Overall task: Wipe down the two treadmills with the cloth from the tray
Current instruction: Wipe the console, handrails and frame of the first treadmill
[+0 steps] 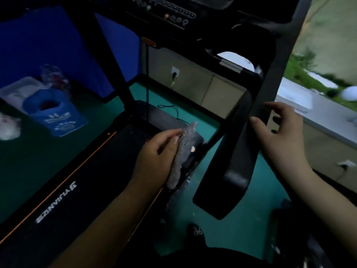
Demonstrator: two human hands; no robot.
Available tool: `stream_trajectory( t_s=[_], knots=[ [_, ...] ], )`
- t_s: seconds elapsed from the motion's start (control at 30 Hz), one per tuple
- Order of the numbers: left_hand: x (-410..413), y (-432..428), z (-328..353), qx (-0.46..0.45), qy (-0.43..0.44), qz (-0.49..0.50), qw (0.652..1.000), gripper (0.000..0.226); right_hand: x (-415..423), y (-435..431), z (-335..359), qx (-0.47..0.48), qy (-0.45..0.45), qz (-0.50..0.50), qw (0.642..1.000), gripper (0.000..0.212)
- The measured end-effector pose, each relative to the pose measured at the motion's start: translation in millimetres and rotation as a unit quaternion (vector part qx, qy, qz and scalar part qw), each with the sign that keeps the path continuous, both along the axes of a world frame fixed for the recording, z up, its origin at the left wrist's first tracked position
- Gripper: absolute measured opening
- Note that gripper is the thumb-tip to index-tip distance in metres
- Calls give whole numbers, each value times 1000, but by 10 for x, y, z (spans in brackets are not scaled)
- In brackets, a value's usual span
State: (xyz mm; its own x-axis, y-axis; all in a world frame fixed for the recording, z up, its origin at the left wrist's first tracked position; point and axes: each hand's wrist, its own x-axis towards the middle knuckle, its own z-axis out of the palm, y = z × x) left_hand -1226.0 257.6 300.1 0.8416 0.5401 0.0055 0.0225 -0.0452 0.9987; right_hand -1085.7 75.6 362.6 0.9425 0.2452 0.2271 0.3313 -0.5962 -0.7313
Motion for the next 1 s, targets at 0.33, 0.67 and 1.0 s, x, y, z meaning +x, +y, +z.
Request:
stream_trajectory(
  t_s=[0.33, 0.67, 1.0],
  knots=[
    [284, -461, -310, -3, -91, -116, 989, 30, -191, 301, 52, 134, 117, -154, 972, 31],
    [244, -425, -36, 2, -175, -111, 978, 33, -253, 342, 72, 77, 91, -182, 976, 38],
    [925, -407, -495, -41, 22, -92, 995, 32, -274, 385, 97, 82, 103, -175, 976, 32]
  ],
)
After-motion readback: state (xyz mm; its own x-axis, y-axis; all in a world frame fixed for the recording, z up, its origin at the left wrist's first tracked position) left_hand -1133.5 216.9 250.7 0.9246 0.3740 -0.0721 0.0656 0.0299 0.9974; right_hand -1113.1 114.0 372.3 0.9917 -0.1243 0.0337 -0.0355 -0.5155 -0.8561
